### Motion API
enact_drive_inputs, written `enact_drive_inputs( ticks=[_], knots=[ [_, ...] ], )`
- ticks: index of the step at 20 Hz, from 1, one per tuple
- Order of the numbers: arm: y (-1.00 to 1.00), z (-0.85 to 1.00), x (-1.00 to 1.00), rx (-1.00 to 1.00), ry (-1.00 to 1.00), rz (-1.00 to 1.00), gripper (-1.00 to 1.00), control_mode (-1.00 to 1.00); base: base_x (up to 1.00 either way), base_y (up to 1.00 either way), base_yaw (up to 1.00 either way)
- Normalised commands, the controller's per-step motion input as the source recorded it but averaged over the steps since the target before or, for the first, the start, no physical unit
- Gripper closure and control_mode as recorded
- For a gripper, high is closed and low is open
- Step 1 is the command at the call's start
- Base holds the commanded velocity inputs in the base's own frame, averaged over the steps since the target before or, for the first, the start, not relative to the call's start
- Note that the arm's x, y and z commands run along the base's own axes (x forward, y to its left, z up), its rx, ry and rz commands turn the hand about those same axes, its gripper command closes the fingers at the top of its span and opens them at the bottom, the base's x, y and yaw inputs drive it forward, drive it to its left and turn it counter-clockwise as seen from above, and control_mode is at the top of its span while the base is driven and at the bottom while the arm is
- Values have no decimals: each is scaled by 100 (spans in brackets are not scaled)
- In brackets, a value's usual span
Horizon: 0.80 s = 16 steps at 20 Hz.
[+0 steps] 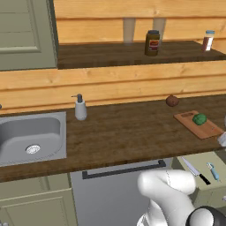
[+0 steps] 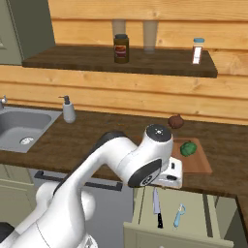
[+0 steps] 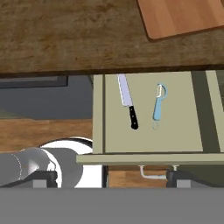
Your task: Place the appropriate cutting tool for cutting the broccoli skin on the cutting board.
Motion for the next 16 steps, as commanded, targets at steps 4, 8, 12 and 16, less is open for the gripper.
enact_drive_inputs(
  ticks=[4, 8, 12, 16],
  knots=[
    [-27, -51, -13, 0, 1, 0, -100, -100, 0, 0, 0],
    [-23, -61, -1, 0, 8, 0, -100, -100, 0, 0, 0],
    [-14, -64, 0, 0, 12, 0, -100, -100, 0, 0, 0],
    [-3, -57, 0, 0, 17, 0, -100, -100, 0, 0, 0]
  ],
)
